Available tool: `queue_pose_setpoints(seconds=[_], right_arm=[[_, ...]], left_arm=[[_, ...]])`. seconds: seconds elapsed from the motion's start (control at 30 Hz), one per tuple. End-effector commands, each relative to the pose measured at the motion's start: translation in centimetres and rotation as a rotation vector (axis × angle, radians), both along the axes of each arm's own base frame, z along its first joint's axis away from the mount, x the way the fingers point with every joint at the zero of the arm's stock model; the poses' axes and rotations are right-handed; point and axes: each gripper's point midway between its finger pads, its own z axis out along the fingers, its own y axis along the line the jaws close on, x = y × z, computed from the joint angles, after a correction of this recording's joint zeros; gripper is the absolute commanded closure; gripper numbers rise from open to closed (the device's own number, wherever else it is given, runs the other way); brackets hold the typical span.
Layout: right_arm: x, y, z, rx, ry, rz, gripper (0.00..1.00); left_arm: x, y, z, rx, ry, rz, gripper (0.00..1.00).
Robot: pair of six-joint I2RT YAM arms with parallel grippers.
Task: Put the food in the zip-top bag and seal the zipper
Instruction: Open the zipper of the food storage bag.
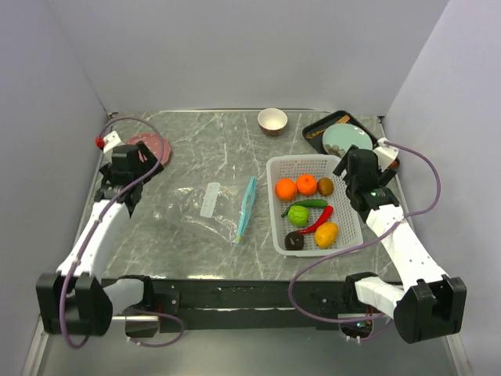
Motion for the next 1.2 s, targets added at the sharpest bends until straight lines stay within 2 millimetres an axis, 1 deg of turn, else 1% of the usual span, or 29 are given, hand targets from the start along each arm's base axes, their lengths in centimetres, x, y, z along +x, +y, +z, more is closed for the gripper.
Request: queue_pose_setpoints(seconds=[0.0, 0.03, 0.07, 0.1, 0.13, 0.17, 0.2, 0.23, 0.3, 0.37, 0.43, 0.47, 0.5, 0.53, 0.57, 0.63, 0.67, 0.7, 0.73, 0.77, 0.83, 0.87, 0.93, 0.97, 1.03, 1.07, 1.1, 1.13, 1.17], right_arm=[[0.7, 1.2, 1.8, 0.035, -0.05, 0.055, 0.0], [1.0, 1.6, 2.2, 0.046, -0.057, 0.073, 0.0], [1.1, 1.7, 2.3, 0.054, -0.06, 0.077, 0.0], [1.3, 2.1, 2.5, 0.056, -0.063, 0.101, 0.0], [1.4, 2.3, 2.8, 0.06, -0.07, 0.117, 0.0], [1.5, 2.8, 3.0, 0.073, -0.074, 0.143, 0.0], [1.5, 3.0, 3.3, 0.075, -0.083, 0.155, 0.0], [1.5, 3.2, 3.7, 0.079, -0.09, 0.166, 0.0], [1.2, 3.5, 3.8, 0.088, -0.082, 0.183, 0.0], [0.9, 3.7, 3.8, 0.097, -0.072, 0.193, 0.0], [0.7, 4.0, 3.8, 0.11, -0.054, 0.21, 0.0], [0.4, 4.1, 3.4, 0.115, -0.034, 0.216, 0.0], [0.3, 4.5, 3.2, 0.129, -0.022, 0.229, 0.0], [0.3, 4.7, 3.0, 0.14, -0.013, 0.232, 0.0], [0.1, 4.9, 2.7, 0.154, 0.0, 0.235, 0.0], [0.1, 5.5, 2.4, 0.175, 0.015, 0.262, 0.0], [0.1, 5.6, 2.3, 0.18, 0.02, 0.268, 0.0], [0.2, 5.9, 2.1, 0.185, 0.028, 0.28, 0.0], [0.3, 5.9, 2.2, 0.184, 0.029, 0.283, 0.0], [0.5, 5.9, 2.0, 0.174, 0.039, 0.291, 0.0], [0.7, 5.8, 2.1, 0.168, 0.044, 0.287, 0.0], [0.8, 5.8, 1.8, 0.166, 0.061, 0.286, 0.0], [1.0, 5.9, 2.2, 0.17, 0.063, 0.295, 0.0], [1.1, 6.0, 2.0, 0.171, 0.073, 0.299, 0.0], [1.2, 6.2, 2.2, 0.177, 0.073, 0.308, 0.0], [1.2, 6.4, 2.2, 0.188, 0.072, 0.312, 0.0], [1.3, 6.6, 2.2, 0.196, 0.073, 0.319, 0.0], [1.3, 6.8, 2.4, 0.208, 0.067, 0.329, 0.0], [1.2, 7.2, 2.4, 0.22, 0.065, 0.345, 0.0]], left_arm=[[0.9, -1.0, 4.5, 0.011, -0.143, -0.081, 0.01], [1.3, -1.3, 5.3, 0.019, -0.132, -0.112, 0.01], [1.4, -1.5, 4.9, 0.041, -0.082, -0.145, 0.01], [1.0, -1.6, 2.2, 0.037, 0.049, -0.164, 0.01], [1.5, -1.9, 3.2, 0.01, 0.058, -0.17, 0.01], [1.5, -2.1, 2.8, -0.034, 0.088, -0.162, 0.01], [1.9, -2.7, 2.0, -0.063, 0.121, -0.195, 0.01], [2.2, -4.2, 2.2, -0.102, 0.116, -0.27, 0.01], [2.5, -5.3, 1.5, -0.135, 0.145, -0.323, 0.01], [2.2, -6.3, 1.4, -0.149, 0.157, -0.389, 0.01], [1.8, -7.4, 1.6, -0.128, 0.158, -0.429, 0.01], [1.6, -7.1, 1.4, -0.099, 0.172, -0.411, 0.01], [1.4, -8.2, 1.5, -0.086, 0.176, -0.433, 0.01], [1.3, -8.7, 1.8, -0.071, 0.172, -0.445, 0.01], [0.7, -10.1, 1.7, -0.065, 0.192, -0.479, 0.01], [0.4, -10.9, 1.8, -0.035, 0.203, -0.47, 0.01], [-0.3, -12.2, 1.7, -0.022, 0.219, -0.499, 0.01], [-0.4, -12.7, 1.7, -0.011, 0.221, -0.498, 0.01], [-0.5, -13.3, 1.7, -0.015, 0.221, -0.5, 0.01], [-0.9, -14.7, 1.7, -0.011, 0.221, -0.53, 0.01], [-1.1, -16.0, 1.9, -0.008, 0.215, -0.544, 0.01], [-1.7, -17.4, 2.0, 0.001, 0.219, -0.578, 0.01], [-2.0, -18.5, 2.3, 0.019, 0.229, -0.594, 0.01], [-2.5, -19.9, 2.4, 0.031, 0.226, -0.633, 0.01], [-2.5, -21.1, 2.5, 0.053, 0.223, -0.652, 0.01], [-2.8, -22.4, 1.9, 0.071, 0.24, -0.681, 0.01], [-2.7, -23.1, 2.6, 0.082, 0.231, -0.695, 0.01], [-3.3, -24.0, 2.5, 0.117, 0.246, -0.721, 0.01], [-3.2, -24.7, 1.7, 0.142, 0.272, -0.731, 0.01]])
